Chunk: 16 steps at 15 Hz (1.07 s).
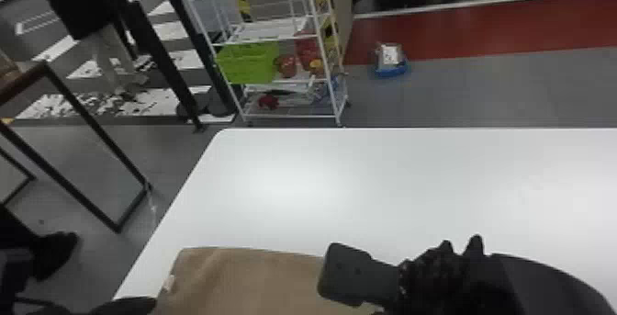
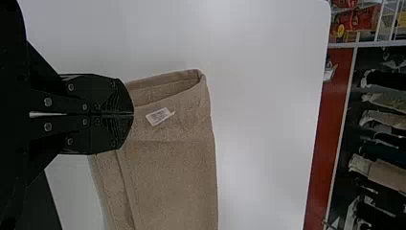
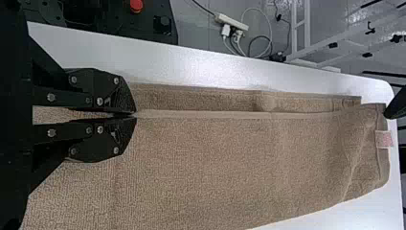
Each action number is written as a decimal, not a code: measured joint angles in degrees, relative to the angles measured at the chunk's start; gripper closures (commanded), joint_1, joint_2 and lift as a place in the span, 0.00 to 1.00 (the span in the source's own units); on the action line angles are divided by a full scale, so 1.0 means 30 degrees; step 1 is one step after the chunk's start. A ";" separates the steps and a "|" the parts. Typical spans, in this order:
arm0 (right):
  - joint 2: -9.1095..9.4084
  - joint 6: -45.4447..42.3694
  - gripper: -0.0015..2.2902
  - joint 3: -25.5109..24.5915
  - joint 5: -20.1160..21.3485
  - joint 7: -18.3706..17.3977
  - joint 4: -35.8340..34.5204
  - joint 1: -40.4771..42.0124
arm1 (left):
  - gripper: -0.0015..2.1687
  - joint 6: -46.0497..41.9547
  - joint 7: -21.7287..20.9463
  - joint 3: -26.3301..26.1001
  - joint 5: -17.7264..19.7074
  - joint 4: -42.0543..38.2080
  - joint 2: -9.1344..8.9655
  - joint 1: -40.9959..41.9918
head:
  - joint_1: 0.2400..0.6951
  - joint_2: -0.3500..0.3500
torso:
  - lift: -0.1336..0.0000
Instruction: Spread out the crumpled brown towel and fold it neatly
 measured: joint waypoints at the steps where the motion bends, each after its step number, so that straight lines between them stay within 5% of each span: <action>1: -0.0001 -0.0008 0.46 -0.0053 -0.0084 0.0000 -0.0131 0.0023 | 0.79 0.0010 0.0016 0.0062 -0.0012 -0.0040 0.0022 0.0003 | 1.00 1.00 | 0.08; 16: 0.0055 -0.0580 0.46 -0.0425 -0.1019 0.0000 -0.0151 0.0481 | 0.79 -0.0185 -0.1218 0.0019 -0.0751 -0.0028 0.0351 0.0064 | 1.00 1.00 | 0.08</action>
